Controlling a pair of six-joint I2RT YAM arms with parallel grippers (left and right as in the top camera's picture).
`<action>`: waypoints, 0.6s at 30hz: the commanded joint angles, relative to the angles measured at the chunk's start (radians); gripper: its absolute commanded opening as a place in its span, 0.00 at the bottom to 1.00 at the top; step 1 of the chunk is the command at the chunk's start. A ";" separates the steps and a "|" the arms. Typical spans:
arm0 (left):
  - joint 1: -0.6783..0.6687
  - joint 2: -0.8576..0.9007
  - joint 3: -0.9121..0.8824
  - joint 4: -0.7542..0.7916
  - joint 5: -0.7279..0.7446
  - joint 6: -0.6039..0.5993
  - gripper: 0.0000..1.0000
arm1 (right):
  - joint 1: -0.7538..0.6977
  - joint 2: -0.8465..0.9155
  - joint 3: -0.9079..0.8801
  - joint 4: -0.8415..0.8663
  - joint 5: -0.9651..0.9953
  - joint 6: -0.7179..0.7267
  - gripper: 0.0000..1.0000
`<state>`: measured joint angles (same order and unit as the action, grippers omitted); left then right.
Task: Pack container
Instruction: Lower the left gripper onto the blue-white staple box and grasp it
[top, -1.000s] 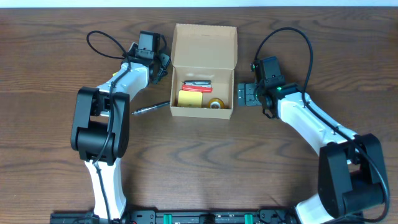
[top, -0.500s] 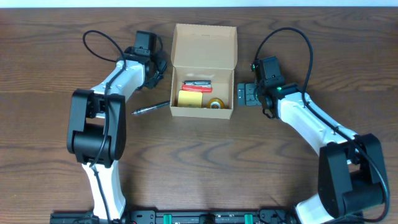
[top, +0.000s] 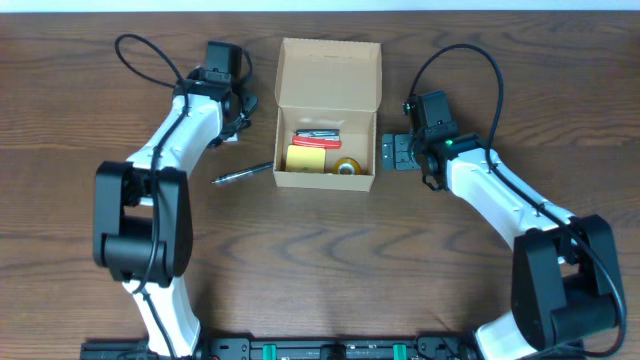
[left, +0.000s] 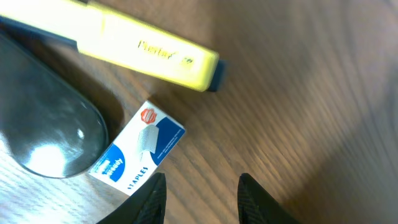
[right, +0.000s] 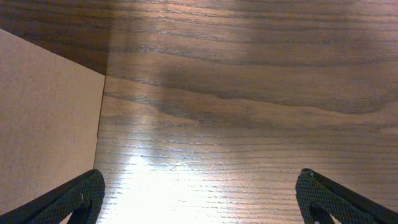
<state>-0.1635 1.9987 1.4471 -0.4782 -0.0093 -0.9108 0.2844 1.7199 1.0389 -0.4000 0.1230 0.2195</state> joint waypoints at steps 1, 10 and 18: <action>0.001 -0.087 0.054 -0.061 -0.054 0.236 0.38 | -0.009 0.008 -0.002 -0.001 0.000 0.011 0.99; 0.002 -0.111 0.111 -0.229 -0.076 0.762 0.46 | -0.009 0.008 -0.002 -0.001 0.000 0.011 0.99; 0.014 -0.093 0.111 -0.311 -0.080 1.092 0.50 | -0.009 0.008 -0.002 -0.001 0.000 0.011 0.99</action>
<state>-0.1616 1.8927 1.5486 -0.7753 -0.0704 0.0170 0.2844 1.7199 1.0389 -0.4000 0.1230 0.2199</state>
